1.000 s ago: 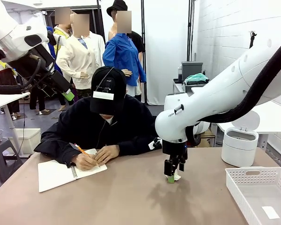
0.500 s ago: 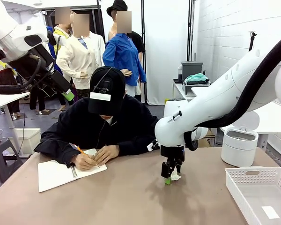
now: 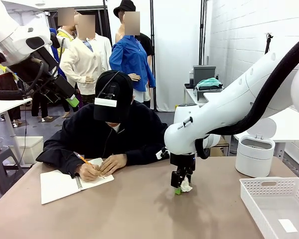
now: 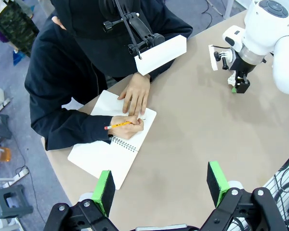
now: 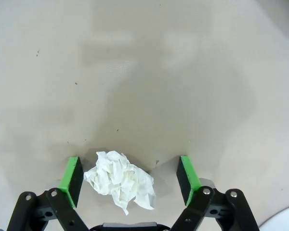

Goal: Sort the paper based on its condition.
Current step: If a person hands you a paper, place it in the Organizing basket , and if it's crumpled, put it in the Trash can.

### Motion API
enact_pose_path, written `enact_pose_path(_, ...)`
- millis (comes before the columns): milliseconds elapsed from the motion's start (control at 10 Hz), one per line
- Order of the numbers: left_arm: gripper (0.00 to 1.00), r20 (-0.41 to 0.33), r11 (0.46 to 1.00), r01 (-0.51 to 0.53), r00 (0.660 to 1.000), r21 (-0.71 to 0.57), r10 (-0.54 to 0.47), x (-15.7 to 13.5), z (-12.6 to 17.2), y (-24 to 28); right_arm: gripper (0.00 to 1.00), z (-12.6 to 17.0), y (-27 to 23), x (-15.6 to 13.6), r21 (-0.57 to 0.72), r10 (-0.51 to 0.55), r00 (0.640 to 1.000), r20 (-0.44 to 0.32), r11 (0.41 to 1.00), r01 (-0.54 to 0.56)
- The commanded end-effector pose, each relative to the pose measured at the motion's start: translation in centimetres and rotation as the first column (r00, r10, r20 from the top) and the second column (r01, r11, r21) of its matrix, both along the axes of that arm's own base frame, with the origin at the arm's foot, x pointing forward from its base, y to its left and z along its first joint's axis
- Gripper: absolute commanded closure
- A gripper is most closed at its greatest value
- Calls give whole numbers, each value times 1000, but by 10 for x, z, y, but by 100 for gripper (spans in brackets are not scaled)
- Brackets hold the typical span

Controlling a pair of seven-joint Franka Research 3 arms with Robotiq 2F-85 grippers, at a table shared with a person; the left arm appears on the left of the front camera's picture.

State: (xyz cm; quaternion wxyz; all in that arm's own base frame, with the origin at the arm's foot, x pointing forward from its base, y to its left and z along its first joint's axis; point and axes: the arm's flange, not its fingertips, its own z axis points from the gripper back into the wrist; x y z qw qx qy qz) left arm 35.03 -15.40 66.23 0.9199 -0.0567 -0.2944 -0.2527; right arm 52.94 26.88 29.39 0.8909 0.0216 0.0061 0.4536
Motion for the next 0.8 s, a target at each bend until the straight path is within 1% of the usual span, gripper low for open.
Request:
enact_pose_path(0, 0, 5, 1000, -2, 1000, 8, 2, 0, 1, 1, 22, 1, -1, -2, 3, 30, 1000, 3, 1000, -30)
enact_pose_path(200, 0, 5, 1000, -2, 1000, 8, 2, 0, 1, 1, 62, 2, -1, -2, 5, 30, 999, -22, 1000, -30)
enact_pose_path(300, 0, 5, 1000, -2, 1000, 8, 2, 0, 1, 1, 79, 6, -2, -2, 16, 4, 999, -52, 1000, -3)
enact_pose_path(400, 0, 5, 1000, -2, 1000, 8, 2, 0, 1, 1, 79, 11, -4, -2, -2, -30, 998, -60, 1000, 30)
enact_pose_path(500, 0, 5, 1000, -2, 1000, 8, 2, 0, 1, 1, 79, 16, -8, -2, -15, -55, 995, -85, 998, 54)
enact_pose_path(600, 0, 5, 1000, -2, 1000, 8, 2, 0, 1, 1, 79, 18, -10, -1, -24, -65, 993, -98, 998, 63)
enact_pose_path(700, 0, 5, 1000, -2, 1000, 8, 2, 0, 1, 1, 79, 17, -9, 0, -43, -85, 988, -127, 996, 80)
